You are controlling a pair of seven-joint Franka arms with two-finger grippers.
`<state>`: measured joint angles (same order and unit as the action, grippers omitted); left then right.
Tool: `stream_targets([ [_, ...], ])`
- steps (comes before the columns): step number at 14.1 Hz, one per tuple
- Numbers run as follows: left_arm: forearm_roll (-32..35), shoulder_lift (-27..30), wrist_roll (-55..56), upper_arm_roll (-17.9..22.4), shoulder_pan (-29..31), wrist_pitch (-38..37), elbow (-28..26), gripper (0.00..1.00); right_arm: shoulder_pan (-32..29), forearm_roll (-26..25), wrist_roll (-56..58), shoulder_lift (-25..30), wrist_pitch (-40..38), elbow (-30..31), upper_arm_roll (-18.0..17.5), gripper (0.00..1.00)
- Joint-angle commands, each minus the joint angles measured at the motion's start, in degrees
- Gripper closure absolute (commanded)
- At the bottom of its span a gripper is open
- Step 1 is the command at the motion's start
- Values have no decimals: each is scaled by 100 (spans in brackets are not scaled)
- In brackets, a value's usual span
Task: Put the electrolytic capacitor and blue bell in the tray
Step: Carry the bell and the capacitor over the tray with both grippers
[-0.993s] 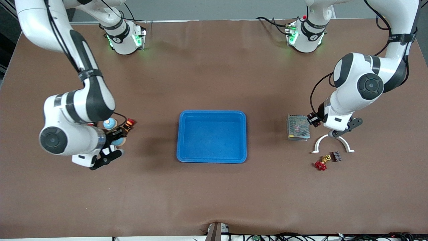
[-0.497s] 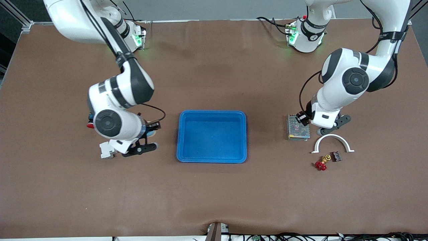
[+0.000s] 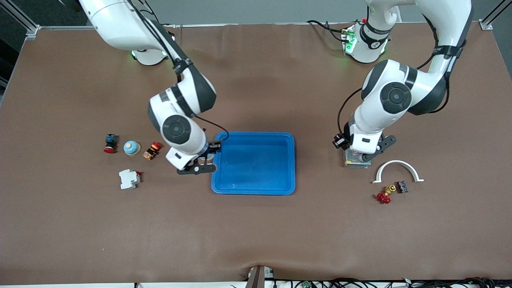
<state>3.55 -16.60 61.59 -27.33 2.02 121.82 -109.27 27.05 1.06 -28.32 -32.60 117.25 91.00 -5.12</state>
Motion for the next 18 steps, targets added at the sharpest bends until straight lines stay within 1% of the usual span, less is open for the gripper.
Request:
stream_targets([
  [1, 155, -606, 782, -9, -333, -132, 703, 100, 352, 52, -515, 114, 577, 374, 64, 58],
  [3, 155, -923, 1135, 0, -527, -132, 1038, 100, 511, 43, -762, 26, 763, 393, 73, 58],
  [6, 155, -1406, 1487, 8, -755, -88, 1478, 100, 565, 43, -798, -150, 1097, 428, 73, 58],
  [10, 155, -1951, 1804, 35, -975, -44, 1961, 100, 600, -36, -789, -229, 1879, 840, 82, 58],
  [12, 155, -2128, 1848, 44, -1037, 8, 2093, 100, 600, -45, -789, -291, 1941, 867, 82, 57],
  [18, 155, -2400, 1918, 52, -1108, 526, 2103, 100, 688, -45, -798, -537, 2144, 867, 90, 56],
])
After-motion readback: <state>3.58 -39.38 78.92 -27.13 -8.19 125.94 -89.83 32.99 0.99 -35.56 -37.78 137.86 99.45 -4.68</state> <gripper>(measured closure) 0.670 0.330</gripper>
